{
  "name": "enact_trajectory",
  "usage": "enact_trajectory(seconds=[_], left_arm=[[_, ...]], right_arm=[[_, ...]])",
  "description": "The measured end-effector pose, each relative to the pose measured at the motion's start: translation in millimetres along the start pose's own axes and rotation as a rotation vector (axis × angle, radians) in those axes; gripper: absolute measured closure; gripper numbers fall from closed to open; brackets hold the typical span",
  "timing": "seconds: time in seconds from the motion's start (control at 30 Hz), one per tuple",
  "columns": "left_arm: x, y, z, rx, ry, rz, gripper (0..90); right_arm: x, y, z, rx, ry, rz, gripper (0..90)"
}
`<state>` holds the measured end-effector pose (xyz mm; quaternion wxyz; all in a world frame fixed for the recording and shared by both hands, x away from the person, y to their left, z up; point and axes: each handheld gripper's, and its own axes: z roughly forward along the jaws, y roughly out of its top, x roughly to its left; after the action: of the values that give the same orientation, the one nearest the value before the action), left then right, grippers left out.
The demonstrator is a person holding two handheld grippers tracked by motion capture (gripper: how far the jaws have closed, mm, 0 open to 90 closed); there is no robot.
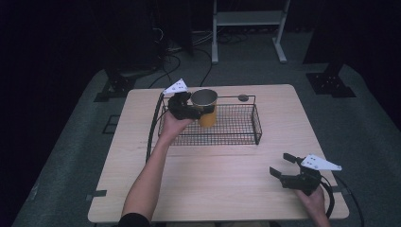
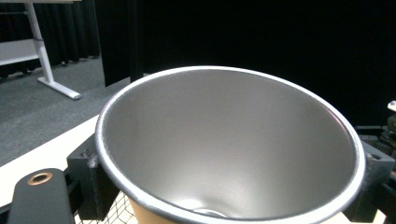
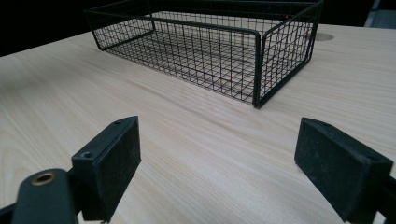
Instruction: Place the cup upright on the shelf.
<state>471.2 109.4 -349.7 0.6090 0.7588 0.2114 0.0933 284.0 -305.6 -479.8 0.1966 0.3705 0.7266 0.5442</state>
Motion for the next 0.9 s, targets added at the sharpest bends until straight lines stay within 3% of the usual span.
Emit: enact_trajectory(seconds=[0.23, 0.67, 0.9], left_arm=[[9.1, 2.0, 8.3, 0.004, 0.007, 0.015, 12.2], [25.3, -2.1, 19.0, 0.007, -0.017, -0.016, 12.3], [29.7, -5.9, 23.9, 0.004, 0.002, 0.016, 12.3]], right_arm=[[-0.4, 0.1, -0.3, -0.002, 0.001, 0.001, 13.4], [-0.5, 0.0, -0.4, -0.005, 0.005, 0.003, 13.4], [-0.8, 0.1, -0.5, -0.007, 0.006, 0.005, 13.5]])
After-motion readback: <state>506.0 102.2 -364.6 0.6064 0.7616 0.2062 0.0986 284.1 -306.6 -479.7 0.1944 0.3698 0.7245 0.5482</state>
